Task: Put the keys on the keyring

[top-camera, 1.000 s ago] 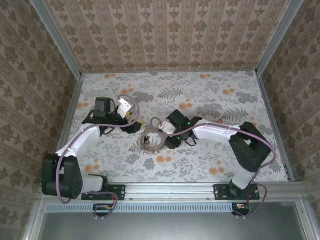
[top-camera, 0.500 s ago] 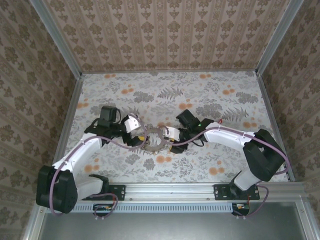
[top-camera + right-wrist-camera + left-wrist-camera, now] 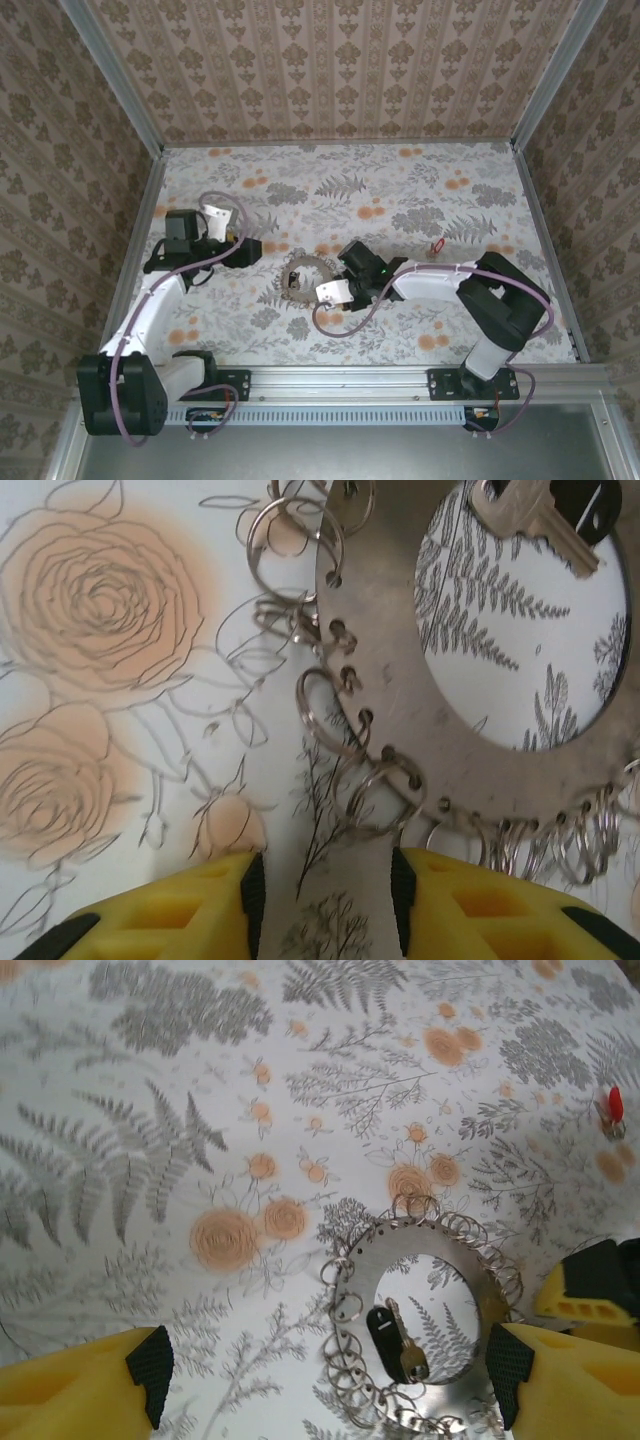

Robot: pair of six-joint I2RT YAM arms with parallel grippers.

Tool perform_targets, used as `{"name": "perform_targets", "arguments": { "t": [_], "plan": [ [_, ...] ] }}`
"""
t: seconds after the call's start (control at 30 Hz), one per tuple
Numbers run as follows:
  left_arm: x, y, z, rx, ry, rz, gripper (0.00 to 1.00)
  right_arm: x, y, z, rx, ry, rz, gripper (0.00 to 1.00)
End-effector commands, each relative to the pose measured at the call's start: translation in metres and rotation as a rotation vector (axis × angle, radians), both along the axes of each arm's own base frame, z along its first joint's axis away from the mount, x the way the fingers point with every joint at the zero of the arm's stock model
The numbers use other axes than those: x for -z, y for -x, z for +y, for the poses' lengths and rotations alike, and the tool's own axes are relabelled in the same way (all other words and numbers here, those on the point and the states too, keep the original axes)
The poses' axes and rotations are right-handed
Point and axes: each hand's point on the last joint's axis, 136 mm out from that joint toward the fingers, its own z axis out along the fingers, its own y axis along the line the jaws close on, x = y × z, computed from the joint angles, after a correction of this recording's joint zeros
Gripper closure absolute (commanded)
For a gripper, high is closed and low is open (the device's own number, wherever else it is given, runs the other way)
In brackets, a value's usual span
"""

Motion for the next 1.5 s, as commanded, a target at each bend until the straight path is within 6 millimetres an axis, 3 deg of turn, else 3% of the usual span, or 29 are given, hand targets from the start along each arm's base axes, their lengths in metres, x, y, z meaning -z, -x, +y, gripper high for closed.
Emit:
{"name": "perform_targets", "arguments": {
  "t": [0.0,0.33,0.57,0.73,1.03,1.47],
  "plan": [
    [0.020,0.017,-0.002,-0.056,0.073,0.181,0.16,-0.002,-0.024,0.013,-0.008,-0.004,-0.112,0.59],
    [0.025,0.018,-0.003,-0.056,0.081,0.206,0.19,0.003,-0.015,0.014,-0.015,-0.004,-0.066,0.70],
    [0.035,0.022,-0.003,-0.065,0.074,0.295,0.21,-0.001,-0.002,0.017,-0.085,0.006,-0.017,0.71],
    [0.043,0.024,-0.008,-0.053,0.072,0.337,0.22,0.000,-0.013,0.018,-0.045,0.000,-0.055,0.72],
    [0.040,0.023,-0.010,-0.042,0.065,0.323,0.22,0.006,-0.026,0.019,0.065,-0.012,-0.054,0.77],
    [0.034,0.021,-0.015,-0.015,0.038,0.291,0.23,0.009,-0.023,0.000,0.122,0.002,-0.036,0.76]
  ]
}}
